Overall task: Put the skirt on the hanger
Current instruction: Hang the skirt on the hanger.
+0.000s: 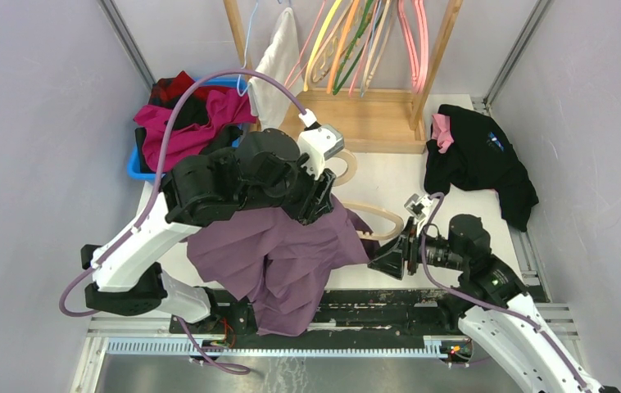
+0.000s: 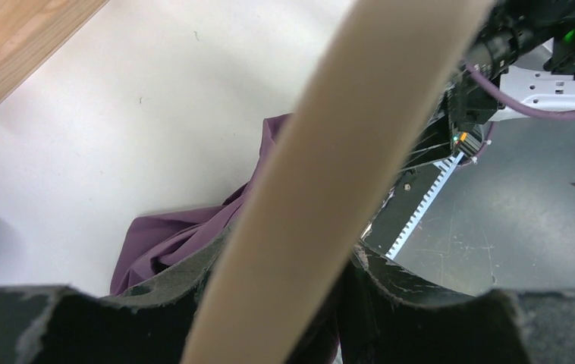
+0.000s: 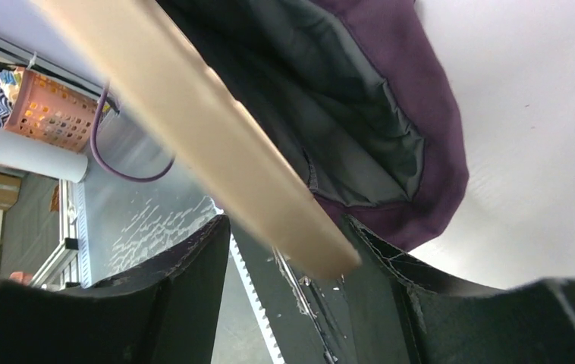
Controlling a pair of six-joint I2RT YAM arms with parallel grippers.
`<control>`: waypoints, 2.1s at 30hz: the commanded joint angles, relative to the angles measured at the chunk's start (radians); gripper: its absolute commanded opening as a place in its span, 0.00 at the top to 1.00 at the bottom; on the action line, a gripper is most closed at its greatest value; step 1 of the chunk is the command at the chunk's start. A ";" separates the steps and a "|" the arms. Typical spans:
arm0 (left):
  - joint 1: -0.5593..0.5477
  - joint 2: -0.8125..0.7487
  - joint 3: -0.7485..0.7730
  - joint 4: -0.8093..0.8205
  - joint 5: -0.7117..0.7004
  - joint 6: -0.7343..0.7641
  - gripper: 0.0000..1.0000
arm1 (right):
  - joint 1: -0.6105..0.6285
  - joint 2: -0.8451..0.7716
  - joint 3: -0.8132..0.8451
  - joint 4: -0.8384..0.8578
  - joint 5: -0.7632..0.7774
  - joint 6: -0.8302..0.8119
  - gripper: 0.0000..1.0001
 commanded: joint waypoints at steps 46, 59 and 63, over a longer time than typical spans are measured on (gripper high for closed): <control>0.010 0.022 -0.116 0.180 0.019 0.040 0.97 | 0.408 0.176 0.464 -0.292 0.554 -0.192 0.44; 0.021 0.107 -0.021 0.221 0.178 0.078 0.97 | 0.409 0.303 0.403 0.177 0.473 -0.362 0.38; 0.021 0.112 0.006 0.209 0.201 0.082 0.97 | 0.408 0.390 0.418 0.247 0.426 -0.384 0.35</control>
